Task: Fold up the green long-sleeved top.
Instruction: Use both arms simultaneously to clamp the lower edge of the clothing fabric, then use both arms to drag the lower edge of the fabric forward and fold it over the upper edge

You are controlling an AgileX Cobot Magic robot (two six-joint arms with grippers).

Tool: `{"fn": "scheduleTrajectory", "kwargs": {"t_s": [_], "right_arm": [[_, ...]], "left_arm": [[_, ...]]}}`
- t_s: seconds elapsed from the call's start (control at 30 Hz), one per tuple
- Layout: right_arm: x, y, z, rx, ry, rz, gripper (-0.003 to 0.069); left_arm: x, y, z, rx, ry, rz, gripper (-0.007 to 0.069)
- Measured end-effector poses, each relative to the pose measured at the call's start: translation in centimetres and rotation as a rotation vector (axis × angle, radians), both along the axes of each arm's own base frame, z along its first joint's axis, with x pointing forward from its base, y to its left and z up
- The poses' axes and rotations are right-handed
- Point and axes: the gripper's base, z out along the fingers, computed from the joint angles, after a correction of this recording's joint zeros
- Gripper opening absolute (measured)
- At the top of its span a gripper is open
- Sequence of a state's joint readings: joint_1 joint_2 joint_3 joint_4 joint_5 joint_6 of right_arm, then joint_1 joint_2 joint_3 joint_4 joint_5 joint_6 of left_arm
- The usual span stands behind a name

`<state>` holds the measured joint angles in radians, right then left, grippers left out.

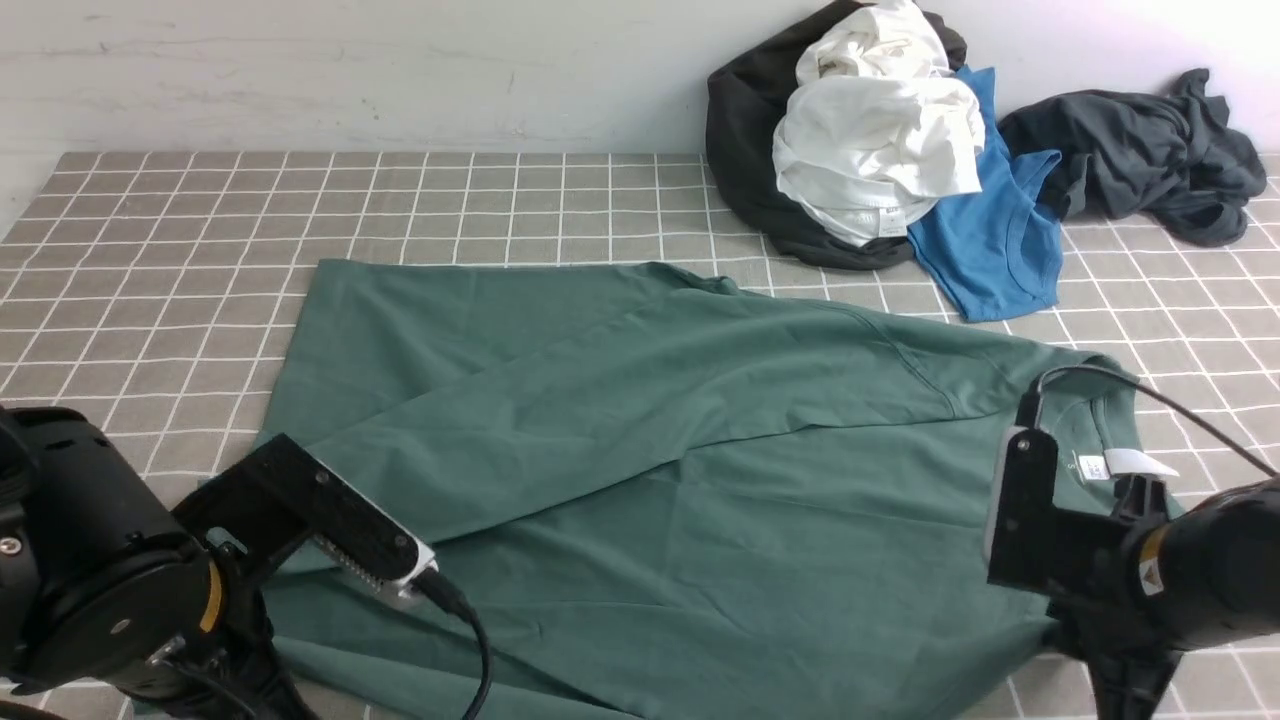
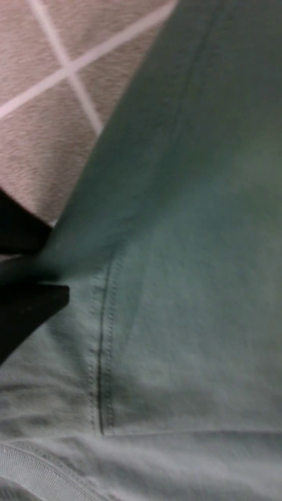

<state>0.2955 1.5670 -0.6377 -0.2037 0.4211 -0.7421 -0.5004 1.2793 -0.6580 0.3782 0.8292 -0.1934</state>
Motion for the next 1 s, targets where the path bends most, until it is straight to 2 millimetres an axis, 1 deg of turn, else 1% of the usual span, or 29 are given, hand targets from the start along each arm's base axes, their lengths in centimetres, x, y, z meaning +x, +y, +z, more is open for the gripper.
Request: {"fn": "scheduleTrajectory", "kwargs": {"t_s": [0.03,0.07,0.13,0.17,0.2,0.27,0.3,0.33,0.37,0.4,0.43,0.47,0.5,0.53,0.63,0.67,0.73,0.77,0.83,0.87,0.9,0.93,1.0], "right_arm": [[0.0,0.0,0.0,0.004,0.0,-0.006,0.0055],[0.2,0.1,0.2,0.04,-0.005,-0.071,0.0012],[0.7,0.3,0.7,0.081,-0.01,-0.158,-0.0001],[0.9,0.3,0.9,0.086,-0.013,-0.167,-0.0001],[1.8,0.5,1.8,0.127,-0.036,-0.237,-0.0001],[3.2,0.9,3.4,0.179,-0.076,-0.307,-0.0001],[3.3,1.0,3.5,0.185,-0.077,-0.318,-0.0001],[4.0,1.1,4.2,0.203,-0.096,-0.338,-0.0001],[5.8,1.3,5.6,0.239,-0.14,-0.372,-0.0001],[6.0,1.3,5.9,0.244,-0.149,-0.373,-0.0001],[7.9,1.1,6.8,0.268,-0.186,-0.403,-0.0001],[9.1,0.9,7.4,0.28,-0.208,-0.419,-0.0002],[9.5,0.9,7.7,0.286,-0.22,-0.421,-0.0002],[11.5,0.6,7.8,0.292,-0.235,-0.445,-0.0002],[15.4,0.4,7.4,0.306,-0.248,-0.482,-0.0002],[16.6,0.5,7.0,0.312,-0.245,-0.494,-0.0002],[18.7,0.7,6.2,0.319,-0.238,-0.516,-0.0002],[19.5,0.8,5.8,0.323,-0.235,-0.526,0.0],[21.0,1.1,4.8,0.331,-0.212,-0.561,0.0022],[21.6,1.2,4.3,0.338,-0.198,-0.584,0.0046],[21.8,1.3,4.1,0.337,-0.193,-0.589,0.0058],[22.4,1.4,3.7,0.339,-0.175,-0.615,0.0107],[22.8,1.4,3.9,0.34,-0.163,-0.64,0.0179]], "left_arm": [[0.0,0.0,0.0,0.0,0.0,0.0,-0.0004],[0.2,0.1,0.3,-0.009,-0.011,0.025,-0.0004],[0.8,0.3,1.1,-0.024,-0.035,0.059,-0.0004],[0.9,0.3,1.3,-0.028,-0.042,0.063,-0.0004],[1.7,0.6,2.3,-0.045,-0.075,0.092,-0.0002],[3.1,1.1,4.0,-0.074,-0.132,0.138,0.0001],[3.3,1.2,4.1,-0.077,-0.137,0.144,0.0001],[4.1,1.5,5.2,-0.093,-0.174,0.168,0.0003],[5.9,1.9,6.6,-0.114,-0.227,0.205,0.0003],[6.0,2.0,6.9,-0.119,-0.239,0.209,0.0003],[8.3,2.5,8.1,-0.141,-0.294,0.241,0.0003],[9.9,2.7,8.6,-0.152,-0.325,0.256,0.0003],[10.3,2.7,9.0,-0.159,-0.342,0.258,0.0003],[13.1,3.1,9.3,-0.173,-0.383,0.277,0.0003],[18.3,3.7,8.7,-0.193,-0.432,0.311,0.0003],[20.4,3.8,7.6,-0.192,-0.428,0.32,0.0003],[23.5,4.1,6.1,-0.192,-0.427,0.342,0.0005],[24.5,4.3,6.0,-0.191,-0.433,0.35,0.0008],[27.1,4.4,3.8,-0.173,-0.397,0.373,0.0034],[28.5,4.6,3.1,-0.155,-0.374,0.392,0.0071],[28.8,4.5,2.5,-0.15,-0.359,0.396,0.0077],[29.8,4.6,1.6,-0.128,-0.324,0.417,0.0129],[30.8,4.8,0.8,-0.101,-0.281,0.447,0.0221]]}}
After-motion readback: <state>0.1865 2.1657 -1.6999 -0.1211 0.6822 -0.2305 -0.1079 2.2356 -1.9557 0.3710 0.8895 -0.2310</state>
